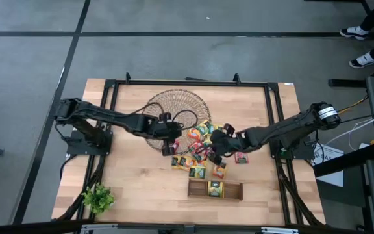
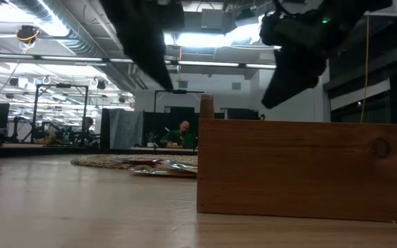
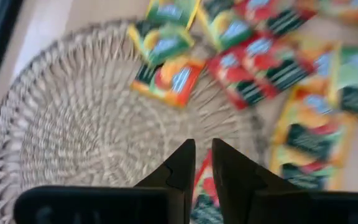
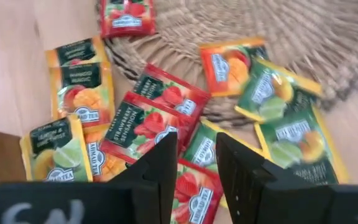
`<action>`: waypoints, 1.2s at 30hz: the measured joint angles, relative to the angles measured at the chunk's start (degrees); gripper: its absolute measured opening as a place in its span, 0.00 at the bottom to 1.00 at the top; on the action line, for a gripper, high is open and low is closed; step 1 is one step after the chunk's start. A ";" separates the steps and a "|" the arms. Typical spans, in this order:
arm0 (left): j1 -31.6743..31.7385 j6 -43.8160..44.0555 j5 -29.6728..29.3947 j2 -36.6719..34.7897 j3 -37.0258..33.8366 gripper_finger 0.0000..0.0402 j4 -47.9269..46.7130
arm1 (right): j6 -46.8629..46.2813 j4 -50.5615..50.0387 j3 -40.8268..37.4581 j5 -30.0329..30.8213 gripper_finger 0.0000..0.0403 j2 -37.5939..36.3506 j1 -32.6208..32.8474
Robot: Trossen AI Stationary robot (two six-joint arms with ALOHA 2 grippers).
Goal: Pick & Place Tea
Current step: Put the red tea bag into the left section of the wooden organizer
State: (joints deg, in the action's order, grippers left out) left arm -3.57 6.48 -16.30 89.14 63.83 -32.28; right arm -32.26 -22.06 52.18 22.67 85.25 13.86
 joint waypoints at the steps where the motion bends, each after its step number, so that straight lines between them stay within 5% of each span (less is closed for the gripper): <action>1: 0.66 -0.22 0.28 0.78 0.00 0.11 -0.74 | 1.46 1.34 0.00 -1.03 0.28 0.00 -0.67; 16: 3.24 -3.45 11.48 4.53 -0.15 0.01 -5.97 | 11.99 18.37 0.00 -18.72 0.28 4.55 -8.12; 22: 2.13 -3.49 11.94 4.00 -5.66 0.01 2.09 | 13.20 17.92 0.00 -19.93 0.28 8.75 -9.21; 30: 2.54 -6.44 15.95 3.40 -12.76 0.01 26.48 | 11.95 13.96 0.00 -21.37 0.28 9.84 -10.90; 36: 3.36 -9.76 17.41 5.59 -12.83 0.01 28.68 | 7.37 12.17 -0.01 -21.33 0.28 9.84 -11.07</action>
State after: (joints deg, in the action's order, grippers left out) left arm -0.21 -3.29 1.11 94.73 51.00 -3.60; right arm -24.89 -9.89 52.18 1.34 95.09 2.79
